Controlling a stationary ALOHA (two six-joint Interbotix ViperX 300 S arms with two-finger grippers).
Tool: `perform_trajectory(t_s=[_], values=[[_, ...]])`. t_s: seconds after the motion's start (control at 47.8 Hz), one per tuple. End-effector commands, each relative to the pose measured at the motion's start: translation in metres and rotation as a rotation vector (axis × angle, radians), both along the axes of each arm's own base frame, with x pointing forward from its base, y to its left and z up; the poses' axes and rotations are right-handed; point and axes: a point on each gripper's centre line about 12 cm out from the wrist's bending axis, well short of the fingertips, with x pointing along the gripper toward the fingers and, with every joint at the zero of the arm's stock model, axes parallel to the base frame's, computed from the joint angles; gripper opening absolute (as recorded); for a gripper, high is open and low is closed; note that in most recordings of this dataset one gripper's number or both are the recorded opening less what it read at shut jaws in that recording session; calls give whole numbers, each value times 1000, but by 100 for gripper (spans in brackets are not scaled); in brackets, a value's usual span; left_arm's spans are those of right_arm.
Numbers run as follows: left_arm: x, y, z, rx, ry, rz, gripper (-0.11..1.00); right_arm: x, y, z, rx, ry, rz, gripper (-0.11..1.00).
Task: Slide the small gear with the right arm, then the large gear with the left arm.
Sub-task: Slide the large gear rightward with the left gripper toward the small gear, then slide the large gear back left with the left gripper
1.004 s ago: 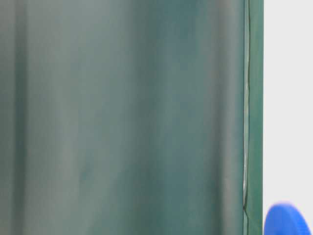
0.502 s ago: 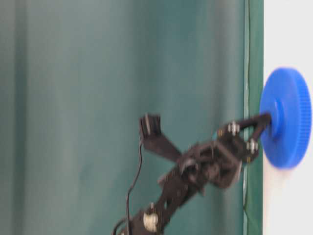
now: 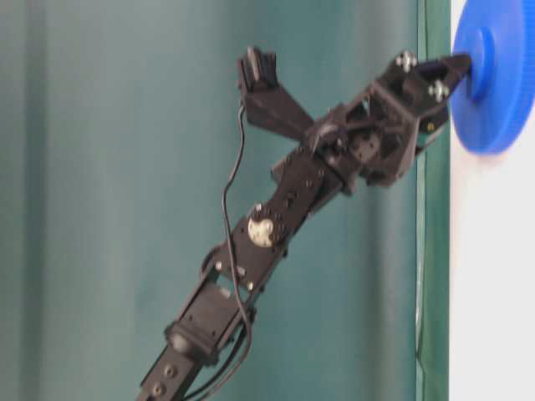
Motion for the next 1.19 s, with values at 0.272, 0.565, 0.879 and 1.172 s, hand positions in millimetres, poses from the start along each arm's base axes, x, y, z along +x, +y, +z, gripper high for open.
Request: perform_trajectory(t_s=[0.272,0.565,0.879,1.172], values=[[0,-2,7,2,4,-5,0,1,1,6,-11,-34,10,51],[-3,-2,3,-1,16,-5,0,1,1,6,-10,-31,9,51],[-8,-3,4,-3,21,-4,0,1,1,6,-11,-33,10,51],[-40,-5,7,-14,61,8,0,1,1,5,-12,-31,10,51]])
